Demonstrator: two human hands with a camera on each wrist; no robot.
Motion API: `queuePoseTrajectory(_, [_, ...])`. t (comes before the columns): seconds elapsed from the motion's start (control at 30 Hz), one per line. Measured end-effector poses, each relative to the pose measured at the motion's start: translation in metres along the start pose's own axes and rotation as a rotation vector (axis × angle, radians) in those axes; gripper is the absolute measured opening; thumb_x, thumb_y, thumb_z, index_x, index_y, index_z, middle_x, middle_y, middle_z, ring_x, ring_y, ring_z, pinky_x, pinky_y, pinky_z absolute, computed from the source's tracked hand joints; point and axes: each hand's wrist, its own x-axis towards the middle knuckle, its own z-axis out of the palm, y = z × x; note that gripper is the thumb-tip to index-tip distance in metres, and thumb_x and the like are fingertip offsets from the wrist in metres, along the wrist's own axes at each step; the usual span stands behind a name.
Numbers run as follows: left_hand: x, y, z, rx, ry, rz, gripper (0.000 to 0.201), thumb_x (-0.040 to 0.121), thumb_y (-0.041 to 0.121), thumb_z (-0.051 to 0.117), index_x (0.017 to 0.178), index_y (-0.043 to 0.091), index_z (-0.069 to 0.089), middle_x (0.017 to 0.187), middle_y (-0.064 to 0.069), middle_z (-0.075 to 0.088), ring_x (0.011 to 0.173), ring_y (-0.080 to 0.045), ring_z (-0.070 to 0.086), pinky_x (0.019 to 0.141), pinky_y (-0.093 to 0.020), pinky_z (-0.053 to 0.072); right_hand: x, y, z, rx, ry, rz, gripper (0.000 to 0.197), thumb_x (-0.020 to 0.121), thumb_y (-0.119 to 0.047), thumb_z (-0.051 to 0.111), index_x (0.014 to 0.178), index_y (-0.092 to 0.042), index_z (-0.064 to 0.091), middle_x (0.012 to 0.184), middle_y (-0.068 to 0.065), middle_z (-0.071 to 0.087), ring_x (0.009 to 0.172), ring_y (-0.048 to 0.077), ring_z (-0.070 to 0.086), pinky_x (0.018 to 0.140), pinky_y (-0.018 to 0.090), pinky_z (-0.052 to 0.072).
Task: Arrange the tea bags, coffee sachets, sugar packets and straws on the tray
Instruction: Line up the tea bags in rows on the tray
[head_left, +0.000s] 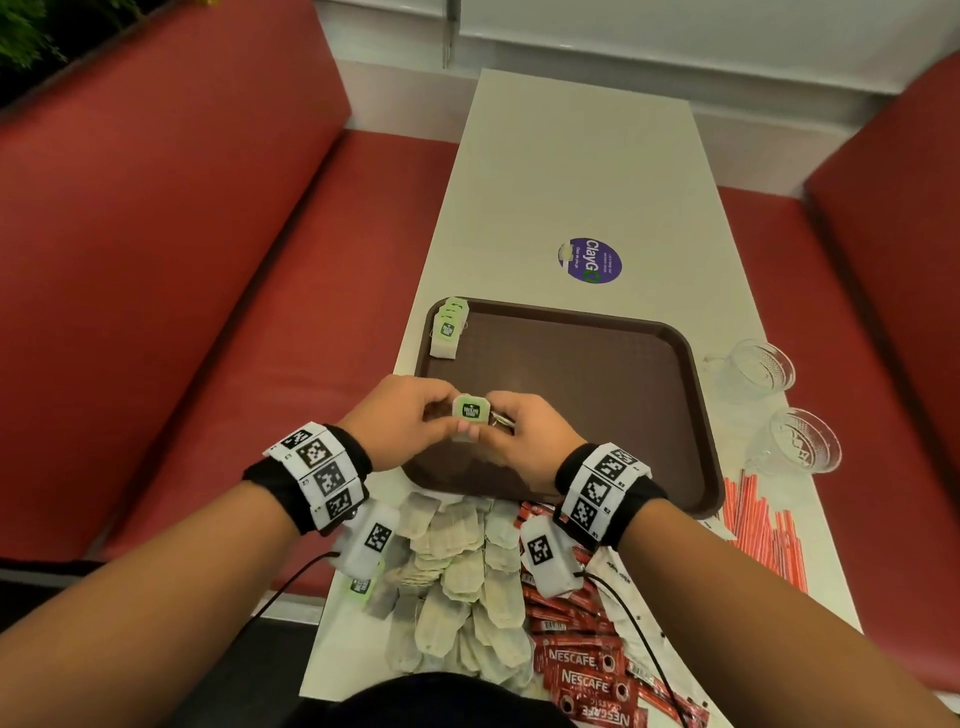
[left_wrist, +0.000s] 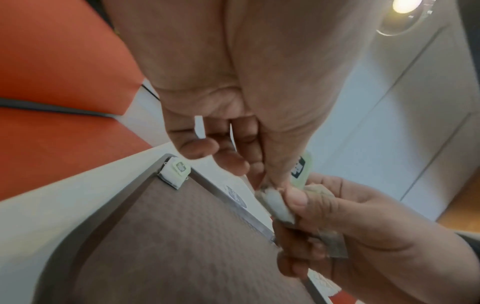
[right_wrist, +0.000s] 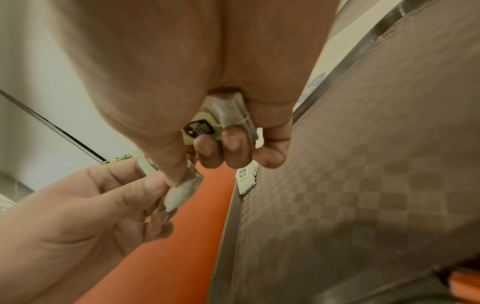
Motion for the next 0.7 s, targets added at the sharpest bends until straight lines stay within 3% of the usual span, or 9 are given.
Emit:
queuePoseTrajectory(0.1, [0.022,-0.011,-0.008,0.020,0.097,-0.065,0.006,0.087,0.026,0.075,0.093,0.026,0.074,0.074,0.013,0.068,0.067,0.000,0.057,0.065,-0.018,0.041,0.004,0.000,-0.001,-0.026,0.039,0.052,0.021,0.094,-0.026,0.064,0.112,-0.022,0.055,0.072,-0.011,0.055,0.057,-0.005,0.053,0.060,0.023,0.043])
queuePoseTrajectory(0.17, [0.043,-0.022,-0.017,0.069,0.158,-0.148,0.008,0.087,0.030,0.075,0.090,0.022,0.074,0.077,0.010,0.069,0.072,-0.008,0.060,0.067,-0.023,0.042,0.006,0.001,-0.002,0.030,0.048,0.090,0.025,0.093,-0.018,0.059,0.113,-0.023,0.045,0.070,-0.010,0.050,0.052,0.000,0.047,0.060,0.027,0.043])
queuePoseTrajectory(0.23, [0.065,-0.033,-0.025,0.116,0.200,-0.233,0.011,0.086,0.032,0.075,0.088,0.021,0.074,0.078,0.008,0.069,0.074,-0.012,0.061,0.068,-0.025,0.042,0.007,0.002,-0.003,0.071,0.053,0.116,0.026,0.091,-0.011,0.053,0.111,-0.022,0.040,0.073,-0.002,0.053,0.057,0.012,0.049,0.060,0.035,0.045])
queuePoseTrajectory(0.3, [0.086,-0.043,-0.029,0.136,0.210,-0.303,0.011,0.084,0.032,0.077,0.089,0.022,0.075,0.078,0.007,0.069,0.075,-0.013,0.060,0.069,-0.025,0.044,0.008,0.002,-0.006,0.080,0.049,0.129,0.024,0.090,-0.007,0.050,0.108,-0.019,0.038,0.074,-0.001,0.054,0.058,0.017,0.050,0.058,0.034,0.044])
queuePoseTrajectory(0.43, [0.116,-0.058,-0.025,0.131,0.183,-0.453,0.023,0.073,0.031,0.086,0.084,0.027,0.066,0.086,0.007,0.070,0.084,-0.015,0.065,0.074,-0.028,0.051,0.006,0.007,-0.007,0.105,0.048,0.136,0.024,0.089,-0.007,0.049,0.103,-0.022,0.036,0.075,0.000,0.052,0.058,0.018,0.047,0.056,0.033,0.041])
queuePoseTrajectory(0.5, [0.125,-0.060,-0.021,0.120,0.178,-0.482,0.030,0.070,0.030,0.088,0.080,0.027,0.061,0.087,0.005,0.071,0.084,-0.016,0.066,0.076,-0.031,0.053,0.004,0.011,-0.007,0.116,0.064,0.157,0.024,0.086,-0.012,0.050,0.097,-0.028,0.035,0.075,0.001,0.052,0.058,0.018,0.045,0.055,0.035,0.040])
queuePoseTrajectory(0.6, [0.137,-0.064,-0.018,0.149,0.170,-0.509,0.033,0.069,0.031,0.089,0.080,0.027,0.058,0.091,0.004,0.070,0.089,-0.017,0.066,0.083,-0.037,0.055,0.004,0.015,-0.011,0.081,0.073,0.189,0.019,0.090,-0.013,0.052,0.091,-0.024,0.036,0.072,0.001,0.051,0.059,0.016,0.044,0.057,0.036,0.040])
queuePoseTrajectory(0.7, [0.142,-0.061,-0.019,0.204,0.183,-0.544,0.033,0.070,0.033,0.088,0.087,0.028,0.061,0.097,0.005,0.066,0.090,-0.018,0.063,0.077,-0.032,0.052,0.004,0.015,-0.016,0.016,0.069,0.177,0.018,0.093,-0.013,0.052,0.082,-0.020,0.040,0.070,-0.001,0.048,0.060,0.014,0.042,0.058,0.031,0.037])
